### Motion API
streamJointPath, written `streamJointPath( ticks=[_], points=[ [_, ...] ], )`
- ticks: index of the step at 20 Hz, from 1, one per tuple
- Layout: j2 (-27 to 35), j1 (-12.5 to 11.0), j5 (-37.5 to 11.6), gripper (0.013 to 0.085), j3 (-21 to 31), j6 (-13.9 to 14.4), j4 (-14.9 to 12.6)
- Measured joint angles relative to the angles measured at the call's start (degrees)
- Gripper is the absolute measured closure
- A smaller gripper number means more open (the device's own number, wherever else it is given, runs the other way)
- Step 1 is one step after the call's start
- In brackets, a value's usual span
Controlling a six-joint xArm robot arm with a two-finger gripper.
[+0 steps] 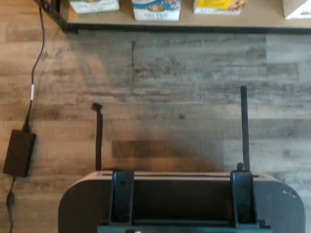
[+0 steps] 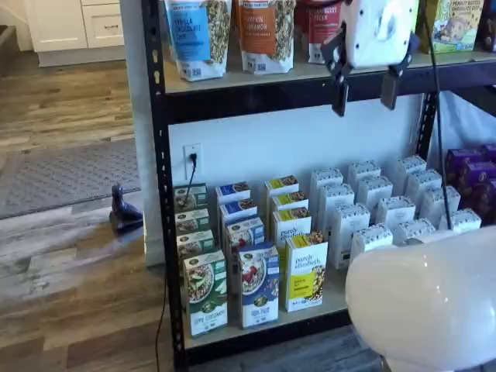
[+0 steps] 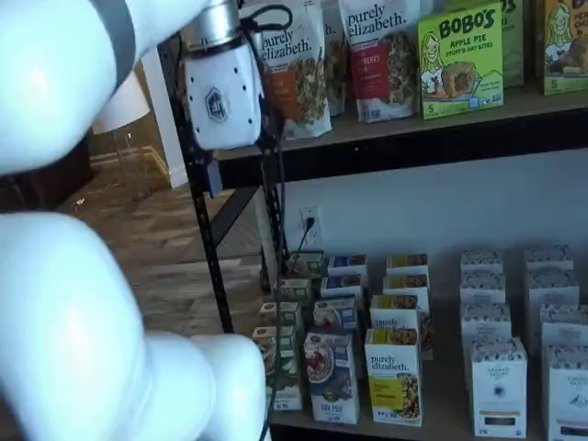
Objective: Pick up the blue and white box that is on the bottom shelf, the second box from the left
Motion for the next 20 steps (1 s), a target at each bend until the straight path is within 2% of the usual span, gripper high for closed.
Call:
streamJointPath(
  ticks=[3, 10, 14, 20],
  points=[
    [-0.3, 0.1, -4.8, 0.013, 3.8, 0.2, 0.7],
    [2.1, 1.8, -11.0, 0.013, 8.8, 1.7, 1.3],
    [3.0, 2.5, -15.5, 0.013, 12.0, 2.2, 2.9],
    [5.3, 4.0, -20.5, 0.013, 15.6, 3.3, 2.6]
  ],
)
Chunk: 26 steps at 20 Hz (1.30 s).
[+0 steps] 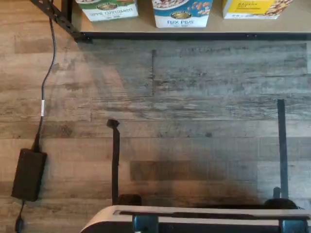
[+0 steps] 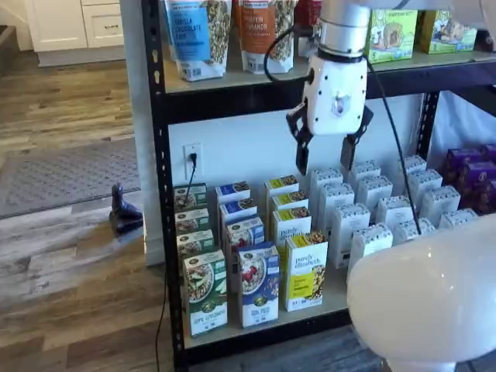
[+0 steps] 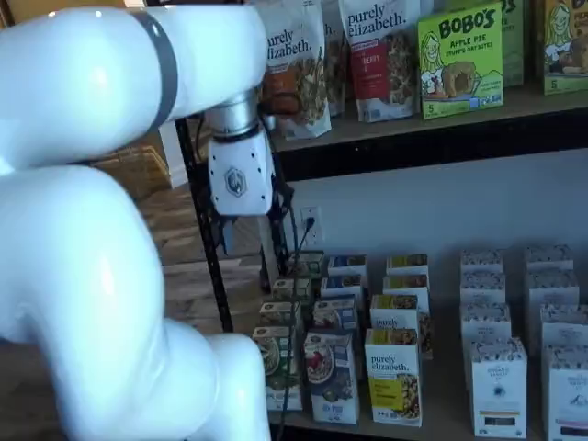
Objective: Pick up the blue and white box that is on the bottom shelf, the second box from the left
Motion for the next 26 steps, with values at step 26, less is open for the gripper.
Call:
streamJointPath(
  ticks=[26],
  points=[
    [19.7, 3.5, -35.7, 0.013, 14.4, 2.2, -1.5]
  ],
)
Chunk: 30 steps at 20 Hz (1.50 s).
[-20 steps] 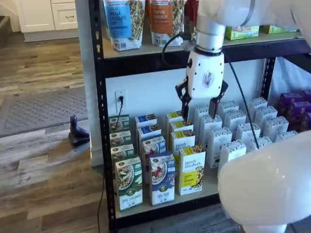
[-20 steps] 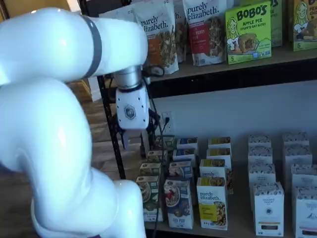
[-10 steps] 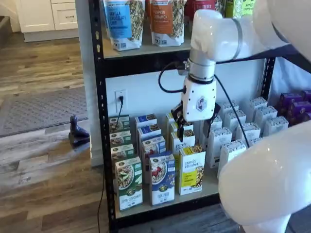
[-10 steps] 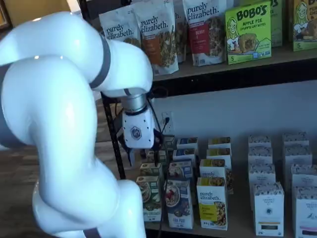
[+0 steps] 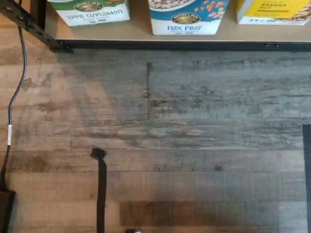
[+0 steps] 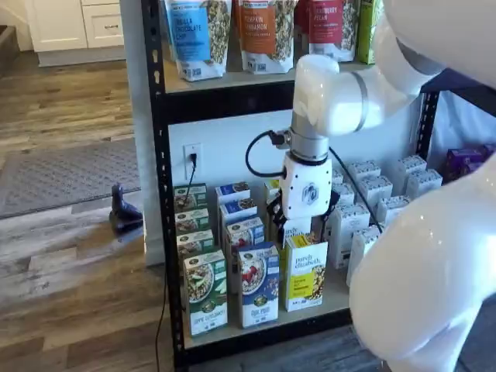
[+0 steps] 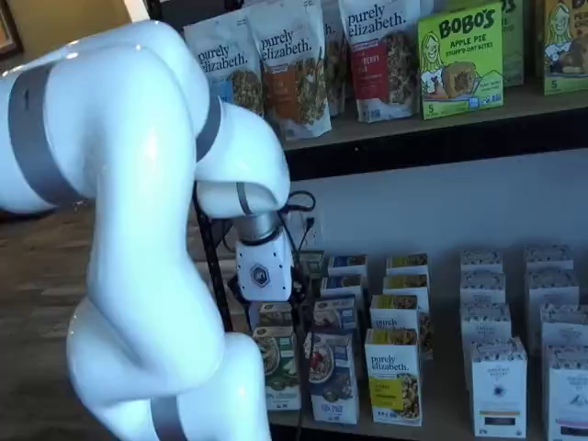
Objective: Pick up the blue and white box that is on the bottom shelf, the second box from the left
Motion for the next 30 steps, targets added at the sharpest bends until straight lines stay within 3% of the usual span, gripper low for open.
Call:
streamJointPath(
  ticks=[4, 10, 17, 20, 24, 30],
  points=[
    [6.2, 0.4, -3.8, 0.013, -1.1, 0.1, 0.2],
    [13.8, 0.3, -11.8, 0.013, -2.7, -2.6, 3.0],
    [21.4, 0.0, -17.5, 0.013, -6.5, -0.4, -0.3],
    [24.3, -0.2, -18.7, 0.013, -8.8, -0.4, -0.6],
    [27.5, 0.0, -18.9, 0.013, -11.9, -1.7, 1.1],
    [33.4, 0.0, -19.3, 0.013, -16.8, -1.4, 0.7]
  ],
)
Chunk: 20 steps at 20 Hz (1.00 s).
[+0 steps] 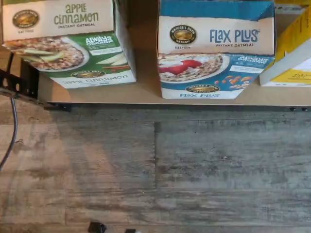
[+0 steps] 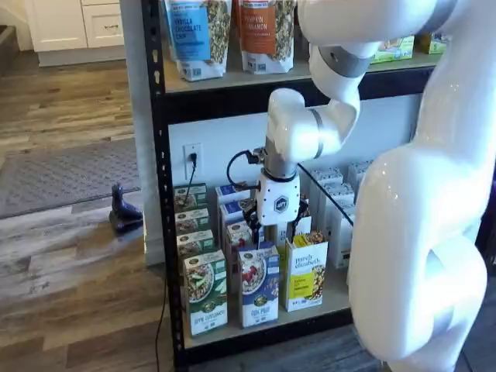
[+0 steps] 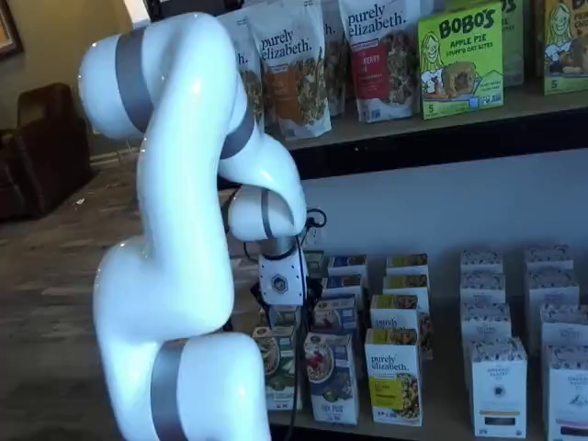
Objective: Pick up the blue and white box that is on the bottom shelf, the second box from the left
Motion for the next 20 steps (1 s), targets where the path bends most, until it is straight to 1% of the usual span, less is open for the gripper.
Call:
streamJointPath(
  ticks=[3, 6, 10, 14, 18, 20],
  points=[
    [3.5, -0.4, -0.4, 0.013, -2.6, -1.3, 1.0],
    [7.9, -0.9, -1.6, 0.013, -5.4, -2.1, 1.3],
    [12.9, -1.1, -3.7, 0.013, -8.3, -4.3, 3.3],
    [17.0, -1.3, -4.5, 0.013, -11.2, -4.5, 3.2],
    [19.7, -1.9, -4.9, 0.013, -13.6, -5.7, 3.9],
    [21.0, -2.4, -4.2, 0.013, -15.1, -6.6, 4.4]
  ],
)
